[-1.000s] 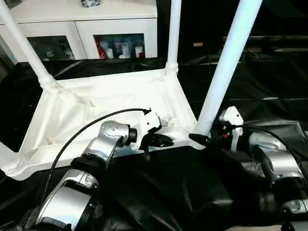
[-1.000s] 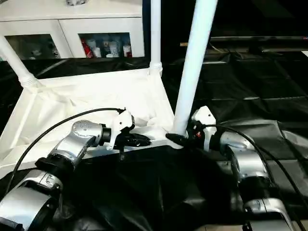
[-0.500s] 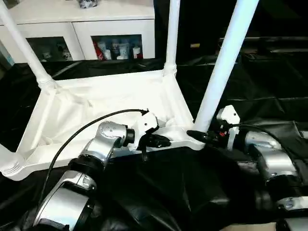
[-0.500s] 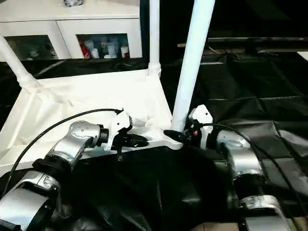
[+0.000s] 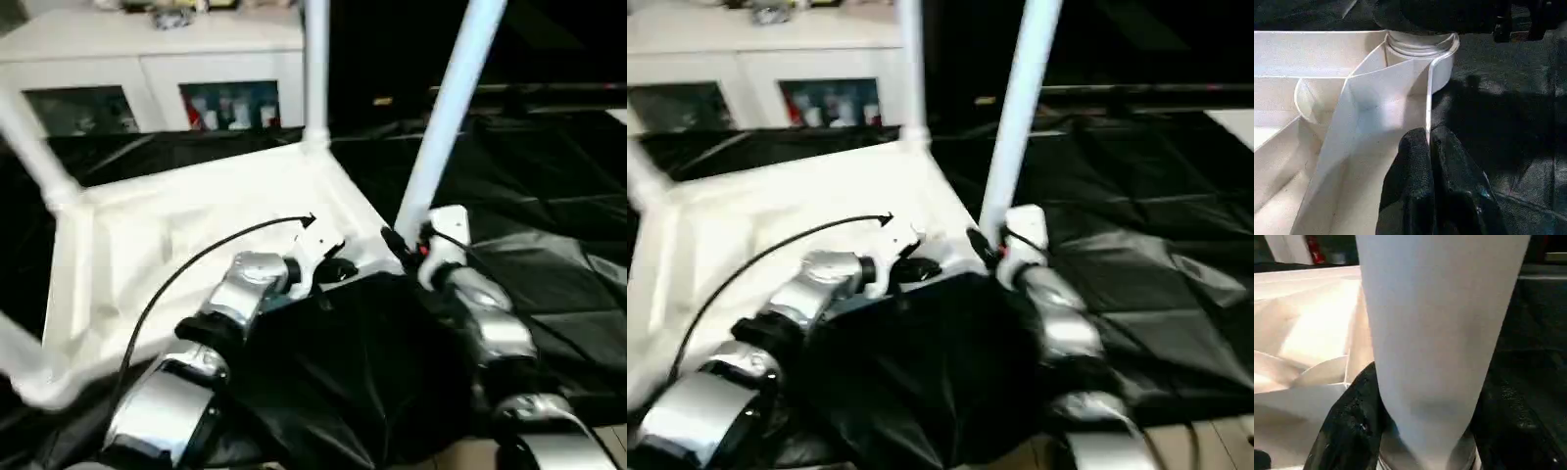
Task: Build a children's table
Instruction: Rotate leg to tighten
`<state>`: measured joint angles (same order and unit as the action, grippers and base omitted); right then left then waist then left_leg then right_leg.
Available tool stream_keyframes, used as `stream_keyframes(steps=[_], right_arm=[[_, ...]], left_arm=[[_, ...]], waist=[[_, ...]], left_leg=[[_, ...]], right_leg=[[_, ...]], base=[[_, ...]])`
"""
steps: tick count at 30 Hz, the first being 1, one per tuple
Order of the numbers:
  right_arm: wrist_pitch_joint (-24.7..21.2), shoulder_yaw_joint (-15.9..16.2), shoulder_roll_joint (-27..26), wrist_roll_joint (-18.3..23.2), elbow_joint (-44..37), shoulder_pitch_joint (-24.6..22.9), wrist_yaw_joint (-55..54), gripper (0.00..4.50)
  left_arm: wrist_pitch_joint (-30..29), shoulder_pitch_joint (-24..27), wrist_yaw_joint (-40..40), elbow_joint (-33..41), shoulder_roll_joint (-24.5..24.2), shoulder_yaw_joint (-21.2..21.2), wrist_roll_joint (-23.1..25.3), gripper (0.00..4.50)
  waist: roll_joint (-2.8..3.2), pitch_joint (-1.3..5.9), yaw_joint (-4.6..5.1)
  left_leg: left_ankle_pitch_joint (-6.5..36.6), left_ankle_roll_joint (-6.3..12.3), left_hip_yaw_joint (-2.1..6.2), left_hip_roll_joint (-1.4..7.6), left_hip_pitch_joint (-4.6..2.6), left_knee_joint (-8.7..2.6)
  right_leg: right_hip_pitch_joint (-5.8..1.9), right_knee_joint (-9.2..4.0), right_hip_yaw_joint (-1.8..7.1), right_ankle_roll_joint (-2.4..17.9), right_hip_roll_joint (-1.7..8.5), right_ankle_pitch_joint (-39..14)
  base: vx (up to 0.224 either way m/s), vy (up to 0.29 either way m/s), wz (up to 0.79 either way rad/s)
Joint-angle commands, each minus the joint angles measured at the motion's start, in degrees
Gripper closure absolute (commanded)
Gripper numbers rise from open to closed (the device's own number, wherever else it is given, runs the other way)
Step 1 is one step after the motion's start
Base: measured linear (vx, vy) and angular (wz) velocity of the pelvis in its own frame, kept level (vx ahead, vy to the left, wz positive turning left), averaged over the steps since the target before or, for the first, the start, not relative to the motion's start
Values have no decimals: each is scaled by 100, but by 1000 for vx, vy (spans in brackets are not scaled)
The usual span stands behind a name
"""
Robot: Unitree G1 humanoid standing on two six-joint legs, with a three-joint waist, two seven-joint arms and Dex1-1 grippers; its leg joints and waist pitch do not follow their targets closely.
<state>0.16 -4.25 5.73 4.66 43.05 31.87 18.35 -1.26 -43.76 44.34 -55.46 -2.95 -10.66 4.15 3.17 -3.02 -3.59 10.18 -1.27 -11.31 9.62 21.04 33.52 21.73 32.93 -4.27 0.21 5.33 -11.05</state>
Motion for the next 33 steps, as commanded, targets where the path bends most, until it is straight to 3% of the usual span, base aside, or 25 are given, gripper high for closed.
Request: stream_keyframes(steps=[1, 2, 3, 5, 7, 11, 15, 21, 23, 25, 29, 33], right_arm=[[-300, 541, -541, 47, 313, -132, 500, 245], [-300, 541, -541, 47, 313, -132, 500, 245], [-268, 544, -540, 52, 300, -124, 579, 192], [-170, 524, -385, 123, 197, -119, 1042, 192], [-178, 567, -162, 203, 60, -147, 1523, 173], [-270, 709, 320, 300, -201, -225, 2535, 162], [-305, 817, 913, 383, -382, -247, 3532, 162], [-375, 800, 1370, 465, -398, -160, 4458, 162], [-391, 862, 1536, 430, -376, -138, 4736, 162], [-391, 877, 1565, 421, -356, -127, 4762, 162], [-509, 928, 1643, 506, -435, -150, 5042, 194], [-570, 918, 1613, 547, -517, -220, 5151, 203]], left_arm=[[63, -215, -136, 24, 339, -73, -36, 450], [63, -215, -136, 24, 339, -73, -36, 450], [87, -198, -75, 37, 320, -90, -26, 450], [196, -115, 266, 104, 183, -121, -35, 450], [257, -54, 537, 160, 52, -148, -57, 450], [421, 48, 1093, 286, -169, -203, -128, 450], [488, 197, 1871, 495, -473, -282, -237, 450], [479, 309, 2559, 672, -798, -328, -303, 450], [450, 366, 2866, 753, -949, -362, -340, 450], [450, 376, 2909, 766, -980, -370, -341, 450], [426, 426, 3059, 842, -1114, -348, -376, 450], [401, 451, 3097, 866, -1150, -341, -387, 450]], waist=[[-14, 230, 49], [-16, 238, 45], [-13, 245, 41], [-35, 262, 26], [-55, 253, 16], [-74, 307, -54], [-102, 345, -133], [-75, 422, -277], [-59, 441, -331], [-48, 411, -331], [-49, 348, -302], [-50, 337, -291]], left_leg=[[3301, -273, 327, 345, -214, -563], [3154, -220, 318, 348, -189, -583], [3078, -199, 312, 353, -179, -593], [2722, -84, 286, 366, -117, -612], [2655, 1, 257, 359, -120, -597], [1878, 310, 198, 387, -44, -544], [1421, 508, 155, 382, -21, -459], [809, 685, 124, 409, -26, -363], [605, 785, 127, 421, -16, -330], [752, 786, 130, 429, 1, -343], [1397, 464, 145, 444, -27, -421], [1519, 322, 144, 436, -32, -439]], right_leg=[[-27, -621, 189, 588, 429, -3246], [-43, -603, 214, 677, 430, -2959], [-50, -591, 226, 733, 428, -2799], [-99, -528, 262, 950, 436, -2214], [-101, -532, 272, 1025, 449, -2181], [-188, -440, 268, 1217, 443, -1585], [-202, -383, 263, 1409, 456, -1206], [-195, -225, 245, 1725, 426, -241], [-163, -159, 236, 1798, 407, 182], [-143, -172, 224, 1791, 402, 40], [-136, -277, 243, 1616, 421, -944], [-127, -302, 263, 1523, 422, -1143]], base=[[0, 0, 0], [0, 0, 0], [0, 0, 0], [0, 0, 0], [0, 0, 0], [0, 0, 0], [13, -9, 0], [0, 0, 0], [0, 0, 0], [0, 0, 0], [0, 0, 0], [0, 0, 0]])
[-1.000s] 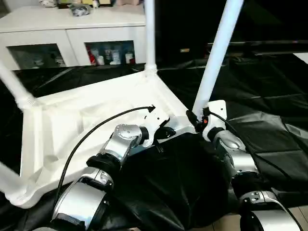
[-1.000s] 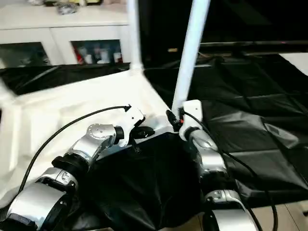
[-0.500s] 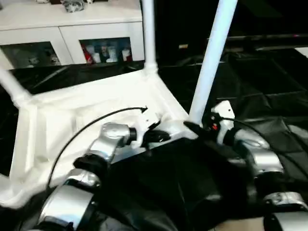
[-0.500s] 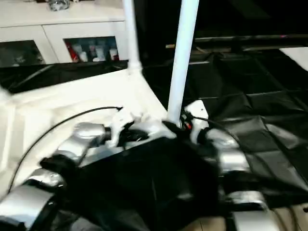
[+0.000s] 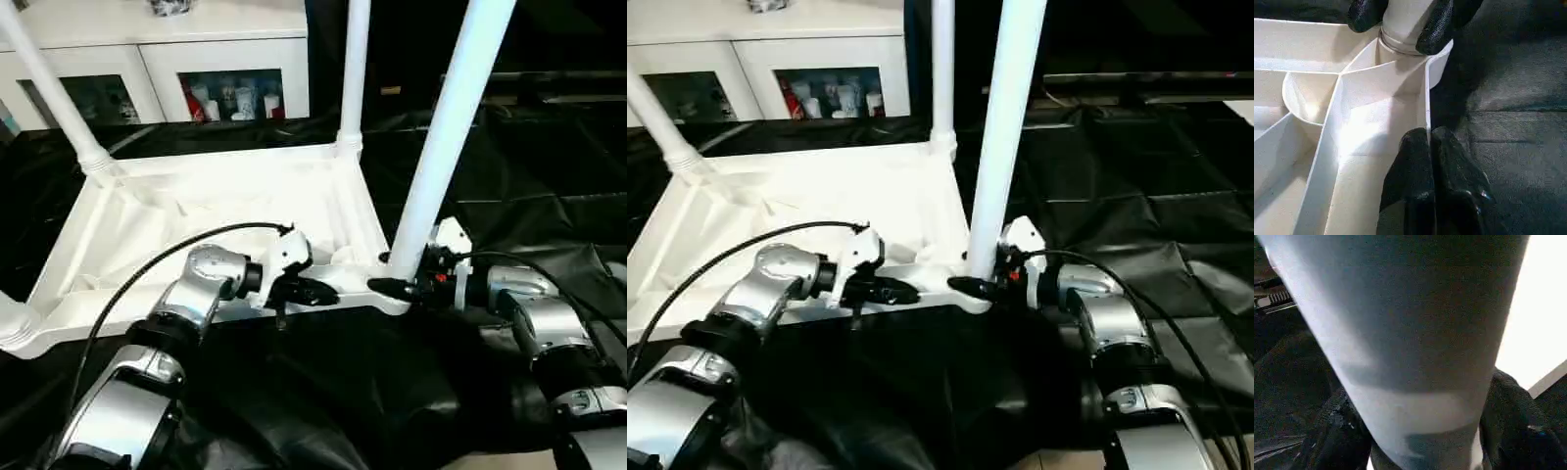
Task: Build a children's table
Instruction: Rotate leg to tighten
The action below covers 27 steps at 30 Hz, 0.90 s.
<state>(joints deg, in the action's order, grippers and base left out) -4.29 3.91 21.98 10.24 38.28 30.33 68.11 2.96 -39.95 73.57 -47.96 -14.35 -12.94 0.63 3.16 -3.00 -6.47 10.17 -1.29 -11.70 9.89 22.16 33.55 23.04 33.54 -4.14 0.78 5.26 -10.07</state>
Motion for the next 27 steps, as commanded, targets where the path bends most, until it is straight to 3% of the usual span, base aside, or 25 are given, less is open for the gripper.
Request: stream_keyframes(steps=[1, 6, 8, 12, 13, 15, 17, 21, 26, 27], right_arm=[[-124, 103, -13, -11, -40, -66, 174, 204], [-136, 60, -122, 61, -181, -272, 11, 204], [-91, 9, -221, 23, -137, -317, -338, 204], [138, -220, -607, -293, 383, -261, -1840, 205], [170, -319, -743, -320, 518, -229, -2287, 205], [154, -523, -1071, -286, 735, -170, -3084, 206], [139, -655, -1337, -275, 903, -87, -3727, 206], [108, -805, -1727, -253, 1130, 116, -4546, 206], [273, -607, -1994, -440, 1277, 299, -4646, 206], [299, -594, -2003, -441, 1273, 303, -4600, 172]], left_arm=[[-20, 70, 174, 116, -10, -112, -35, 450], [-98, 43, 4, 117, 86, -87, -37, 450], [-131, 5, -217, 70, 151, -31, -22, 450], [-188, -152, -863, -148, 376, 89, 30, 450], [-185, -216, -1134, -244, 458, 105, 78, 450], [-211, -345, -1708, -427, 654, 134, 160, 450], [-272, -421, -2115, -531, 833, 168, 196, 450], [-356, -512, -2682, -625, 1119, 214, 228, 450], [-307, -552, -2815, -679, 1293, 198, 251, 450], [-292, -549, -2801, -678, 1290, 190, 254, 450]], waist=[[-50, 340, -3], [-17, 355, -18], [-18, 346, -12], [14, 276, 41], [9, 262, 71], [11, 242, 146], [43, 232, 187], [34, 233, 215], [9, 240, 231], [17, 237, 232]], left_leg=[[1507, 313, 182, 406, -145, -439], [1292, 410, 177, 398, -131, -415], [1328, 414, 179, 394, -122, -419], [1929, 76, 195, 396, -181, -491], [2126, -29, 222, 377, -185, -506], [2413, -164, 257, 378, -227, -532], [2562, -197, 259, 363, -240, -541], [2662, -182, 266, 356, -242, -560], [2634, -125, 266, 343, -216, -565], [2609, -105, 258, 342, -219, -565]], right_leg=[[-257, -356, 252, 1466, 431, -1214], [-262, -321, 245, 1550, 421, -730], [-267, -324, 240, 1558, 422, -772], [-202, -437, 250, 1376, 440, -1730], [-214, -473, 244, 1245, 452, -2133], [-164, -537, 251, 1062, 450, -2532], [-139, -562, 250, 990, 434, -2667], [-131, -604, 249, 889, 432, -2679], [-131, -604, 260, 855, 439, -2646], [-126, -606, 262, 862, 435, -2603]], base=[[0, 0, 0], [0, 0, 0], [0, 0, 0], [0, 0, 0], [0, 0, 0], [0, 0, 0], [0, 0, 0], [0, 0, 0], [0, 0, 0], [0, 0, 0]])
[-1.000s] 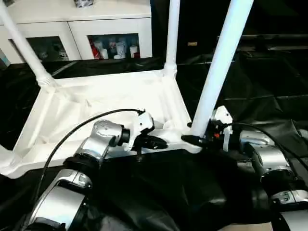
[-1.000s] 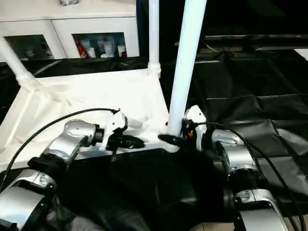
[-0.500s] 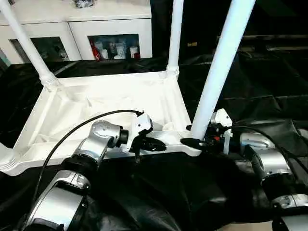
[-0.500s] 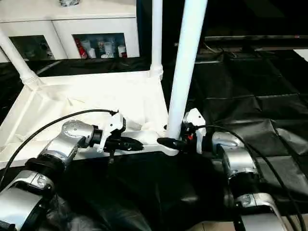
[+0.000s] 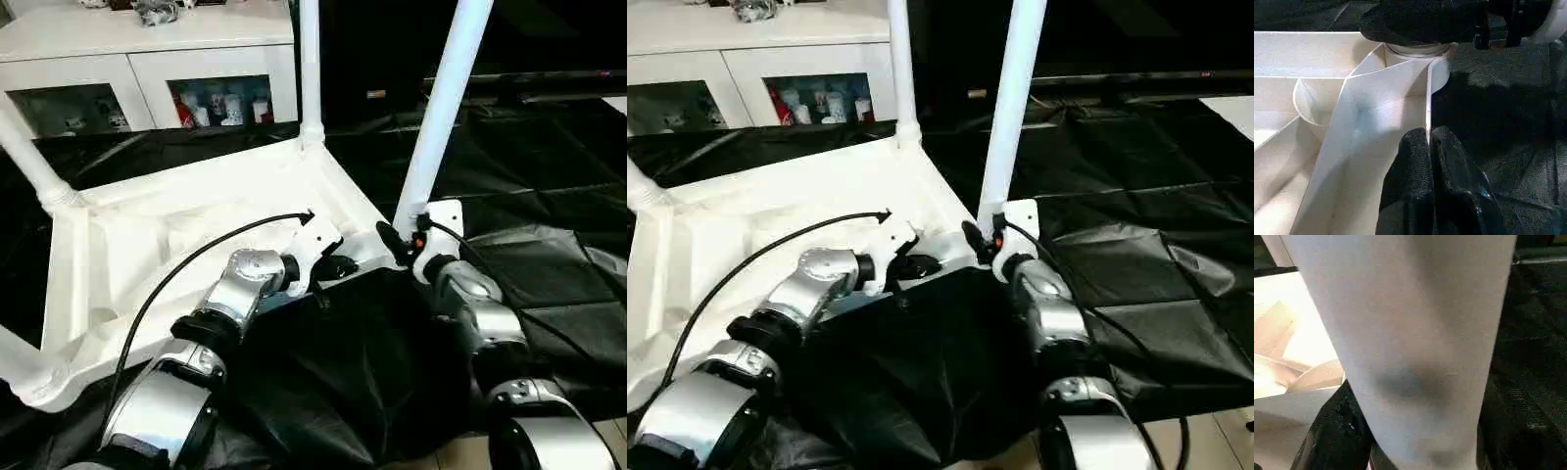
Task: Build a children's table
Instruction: Rotate leg to tighten
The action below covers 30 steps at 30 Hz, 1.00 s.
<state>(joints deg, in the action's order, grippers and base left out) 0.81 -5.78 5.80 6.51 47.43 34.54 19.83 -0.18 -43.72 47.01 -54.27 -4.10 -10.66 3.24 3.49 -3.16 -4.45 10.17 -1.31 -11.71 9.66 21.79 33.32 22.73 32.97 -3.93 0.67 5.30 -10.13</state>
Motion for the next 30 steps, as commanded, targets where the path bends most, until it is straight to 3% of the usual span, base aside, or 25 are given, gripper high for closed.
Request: stream_keyframes(steps=[1, 4, 5, 6, 7, 8, 11, 13, 15, 19, 23, 27, 30], right_arm=[[-158, 398, -400, -67, 347, -111, 336, 151], [-14, 479, -323, -13, 238, -117, 844, 131], [23, 532, -259, -53, 226, -112, 954, 102], [48, 574, -188, -81, 209, -107, 1076, 102], [81, 611, -112, -104, 194, -98, 1234, 102], [75, 652, -12, -90, 150, -99, 1506, 102], [86, 803, 293, -35, -65, -145, 2376, 102], [76, 853, 409, 4, -168, -174, 2708, 102], [19, 931, 627, 57, -350, -234, 3289, 102], [-104, 1059, 880, 163, -573, -324, 3944, 102], [-203, 1124, 1063, 212, -689, -391, 4442, 102], [-293, 1129, 1138, 232, -751, -452, 4627, 138], [-322, 1153, 1160, 254, -785, -494, 4677, 156]], left_arm=[[55, -162, -108, -42, 252, -59, 0, 450], [182, -57, 166, 68, 84, -137, 33, 450], [206, -19, 264, 109, 29, -138, 12, 450], [229, 17, 372, 149, -28, -143, -7, 450], [268, 57, 500, 185, -102, -151, -25, 450], [302, 110, 691, 237, -191, -159, -59, 450], [363, 262, 1321, 427, -465, -160, -185, 450], [356, 320, 1559, 507, -584, -162, -228, 450], [359, 393, 1888, 603, -786, -182, -264, 450], [339, 468, 2191, 712, -975, -195, -306, 450], [254, 538, 2449, 867, -1118, -225, -380, 450], [197, 556, 2514, 938, -1134, -232, -393, 450], [158, 560, 2501, 974, -1097, -229, -390, 450]], waist=[[-57, 258, 32], [-108, 257, 23], [-85, 257, 10], [-99, 255, 6], [-142, 258, 14], [-119, 272, 2], [-133, 298, 0], [-125, 315, -6], [-98, 365, -29], [-87, 384, -105], [-84, 350, -128], [-92, 312, -141], [-97, 309, -146]], left_leg=[[2576, -80, 253, 367, -175, -541], [2363, 53, 244, 366, -142, -533], [2283, 83, 238, 371, -148, -532], [2205, 114, 240, 376, -134, -533], [2113, 146, 237, 372, -103, -532], [1943, 197, 231, 382, -79, -530], [1520, 367, 199, 386, -24, -487], [1371, 462, 186, 397, -28, -465], [949, 683, 159, 401, -38, -394], [716, 833, 148, 414, -61, -356], [1056, 681, 152, 428, -74, -397], [1337, 457, 157, 440, -106, -438], [1301, 405, 158, 436, -102, -443]], right_leg=[[-100, -549, 244, 875, 430, -2565], [-125, -541, 254, 881, 450, -2568], [-118, -545, 260, 885, 457, -2589], [-132, -541, 258, 893, 465, -2579], [-158, -530, 253, 896, 459, -2520], [-177, -496, 257, 936, 460, -2332], [-219, -395, 233, 1165, 431, -1665], [-226, -365, 227, 1256, 432, -1379], [-235, -270, 207, 1520, 416, -611], [-235, -197, 197, 1688, 403, -43], [-234, -246, 198, 1661, 414, -518], [-213, -311, 222, 1539, 426, -1115], [-211, -303, 229, 1502, 419, -1086]], base=[[0, 0, 0], [0, 0, 0], [0, 0, 0], [0, 0, 0], [0, 0, 0], [0, 0, 0], [0, 0, 0], [55, -13, -1], [56, -14, 0], [0, 0, 0], [0, 0, 0], [0, 0, 0], [0, 0, 0]])
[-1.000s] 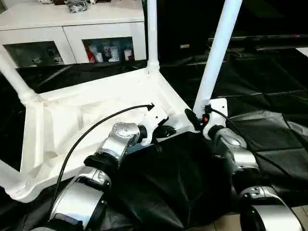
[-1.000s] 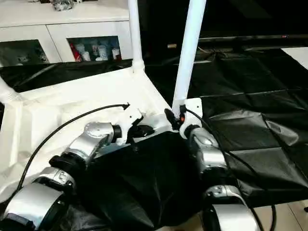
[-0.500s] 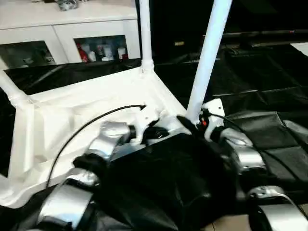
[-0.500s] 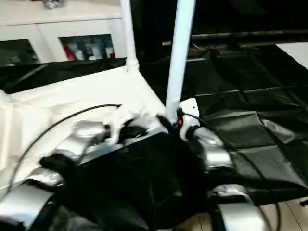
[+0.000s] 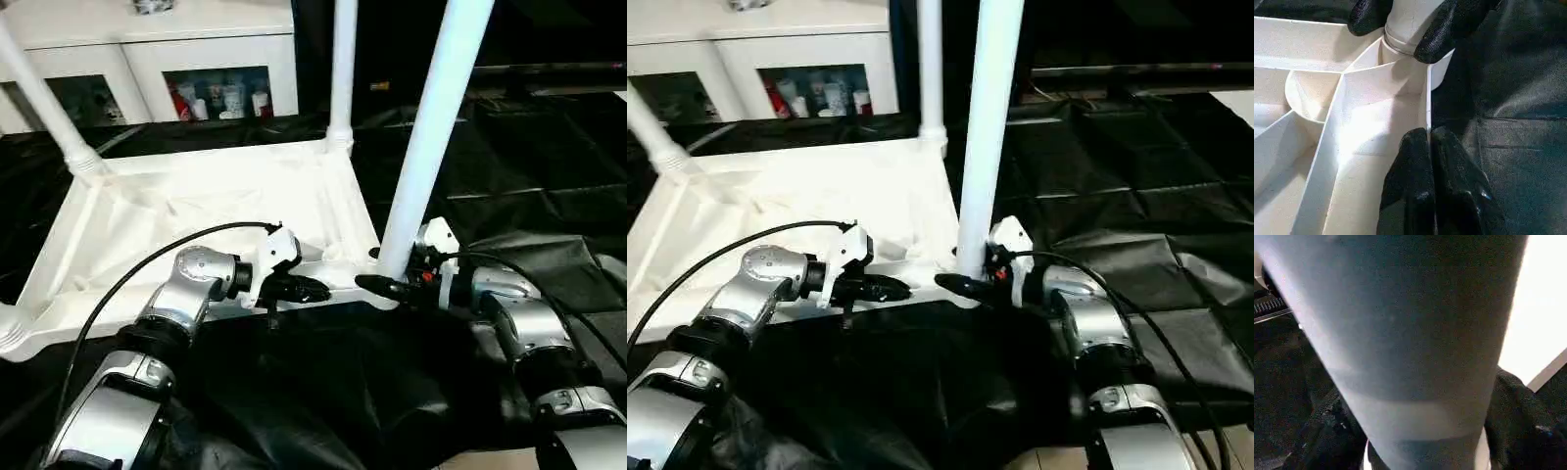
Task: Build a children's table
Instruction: Rotate leg to tighten
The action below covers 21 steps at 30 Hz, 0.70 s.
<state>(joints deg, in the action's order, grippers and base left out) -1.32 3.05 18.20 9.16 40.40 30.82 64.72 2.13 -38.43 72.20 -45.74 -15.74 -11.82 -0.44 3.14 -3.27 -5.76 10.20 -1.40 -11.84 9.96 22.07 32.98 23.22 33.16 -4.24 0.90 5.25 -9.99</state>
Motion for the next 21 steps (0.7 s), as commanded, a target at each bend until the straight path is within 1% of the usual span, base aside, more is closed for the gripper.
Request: stream_keyframes(steps=[1, 2, 3, 4, 5, 6, 7, 8, 9, 10, 11, 12, 13, 14, 15, 16, 17, 18, 19, 20, 21], right_arm=[[-125, 281, -87, -4, -98, -134, 190, 167], [-150, 288, -93, 0, -130, -155, 202, 177], [-160, 281, -98, 3, -140, -160, 187, 186], [-180, 264, -108, 10, -161, -169, 150, 191], [-198, 246, -114, 9, -182, -182, 117, 194], [-205, 240, -117, 6, -193, -189, 105, 194], [-220, 213, -125, -4, -230, -215, 32, 194], [-198, 119, -198, -71, -143, -211, -353, 194], [-198, 119, -198, -71, -143, -211, -353, 196], [-89, -47, -337, -187, 78, -183, -1084, 196], [-59, -109, -387, -214, 154, -172, -1328, 196], [-25, -193, -453, -236, 254, -158, -1639, 196], [-138, -382, -641, -175, 378, -168, -2193, 196], [-158, -419, -684, -167, 398, -176, -2318, 196], [-266, -574, -900, -179, 497, -213, -3025, 196], [-294, -625, -971, -187, 534, -219, -3271, 196], [-321, -700, -1071, -180, 606, -207, -3588, 196], [-321, -700, -1071, -180, 606, -207, -3588, 196], [-336, -747, -1135, -174, 648, -199, -3784, 196], [-337, -692, -1295, -274, 748, -166, -4095, 196], [-328, -678, -1315, -283, 752, -163, -4095, 196]], left_arm=[[-83, 39, -16, 135, 75, -107, -31, 450], [-111, 65, -11, 184, 79, -111, -50, 450], [-117, 74, -9, 195, 83, -112, -56, 450], [-127, 93, -7, 214, 93, -115, -65, 450], [-129, 103, -7, 218, 103, -116, -63, 450], [-129, 106, -7, 218, 105, -116, -61, 450], [-136, 106, -24, 210, 121, -112, -51, 450], [-152, 64, -199, 121, 180, -76, -20, 450], [-152, 64, -199, 121, 180, -76, -20, 450], [-176, -24, -596, -35, 294, -17, 56, 450], [-184, -53, -737, -79, 334, 1, 81, 450], [-197, -88, -918, -131, 388, 24, 110, 450], [-245, -170, -1287, -240, 530, 66, 155, 450], [-258, -189, -1380, -265, 566, 74, 168, 450], [-317, -292, -1815, -403, 768, 98, 228, 450], [-344, -326, -1973, -444, 842, 106, 250, 450], [-371, -376, -2182, -498, 949, 128, 264, 450], [-371, -376, -2182, -498, 949, 128, 264, 450], [-387, -407, -2315, -530, 1015, 141, 270, 450], [-417, -478, -2616, -577, 1189, 188, 256, 450], [-417, -484, -2631, -582, 1204, 191, 253, 450]], waist=[[-66, 320, -14], [-49, 334, -16], [-19, 336, -22], [-21, 339, -15], [-40, 346, -14], [-22, 345, -12], [-25, 344, -11], [-35, 336, -7], [-29, 330, -3], [-45, 329, 3], [-42, 305, 24], [-65, 297, 31], [-55, 292, 51], [-89, 268, 81], [-109, 257, 99], [-132, 251, 99], [-138, 246, 99], [-124, 241, 98], [-127, 231, 105], [-155, 225, 104], [-146, 220, 105]], left_leg=[[1276, 422, 171, 402, -126, -407], [1201, 440, 173, 405, -127, -402], [1135, 471, 175, 403, -124, -390], [1110, 491, 168, 400, -123, -386], [1041, 529, 165, 389, -116, -372], [1040, 550, 165, 389, -117, -370], [1055, 551, 164, 389, -119, -370], [1101, 532, 166, 392, -119, -379], [1177, 483, 171, 393, -121, -391], [1214, 450, 170, 397, -124, -398], [1353, 339, 168, 394, -141, -419], [1453, 273, 175, 388, -152, -430], [1606, 166, 183, 381, -168, -440], [1708, 117, 189, 373, -177, -456], [1767, 79, 195, 373, -187, -471], [1814, 66, 198, 376, -204, -478], [1868, 42, 208, 374, -204, -485], [1912, 40, 215, 366, -200, -492], [1958, 42, 214, 363, -198, -496], [2009, 41, 222, 361, -199, -505], [2076, 19, 225, 362, -215, -509]], right_leg=[[-264, -318, 261, 1483, 426, -1066], [-271, -302, 259, 1490, 422, -935], [-268, -287, 259, 1517, 425, -791], [-268, -289, 258, 1532, 418, -722], [-278, -275, 253, 1562, 415, -584], [-275, -280, 248, 1579, 413, -551], [-275, -281, 245, 1582, 412, -568], [-274, -292, 247, 1564, 412, -661], [-271, -302, 246, 1542, 414, -804], [-269, -311, 248, 1517, 415, -889], [-238, -345, 258, 1474, 418, -1162], [-246, -367, 254, 1428, 423, -1362], [-232, -401, 269, 1337, 443, -1700], [-214, -439, 279, 1244, 437, -1961], [-196, -473, 288, 1137, 435, -2178], [-178, -486, 292, 1099, 434, -2267], [-174, -497, 296, 1051, 440, -2360], [-173, -510, 296, 1005, 443, -2422], [-165, -523, 297, 977, 439, -2474], [-163, -528, 301, 921, 443, -2556], [-144, -545, 305, 885, 444, -2623]], base=[[0, 0, 0], [0, 0, 0], [0, 0, 0], [0, 0, 0], [0, 0, 0], [0, 0, 0], [0, 0, 0], [0, 0, 0], [0, 0, 0], [0, 0, 0], [0, 0, 0], [0, 0, 0], [0, 0, 0], [0, 0, 0], [0, 0, 0], [0, 0, 0], [0, 0, 0], [0, 0, 0], [0, 0, 0], [0, 0, 0], [0, 0, 0]])
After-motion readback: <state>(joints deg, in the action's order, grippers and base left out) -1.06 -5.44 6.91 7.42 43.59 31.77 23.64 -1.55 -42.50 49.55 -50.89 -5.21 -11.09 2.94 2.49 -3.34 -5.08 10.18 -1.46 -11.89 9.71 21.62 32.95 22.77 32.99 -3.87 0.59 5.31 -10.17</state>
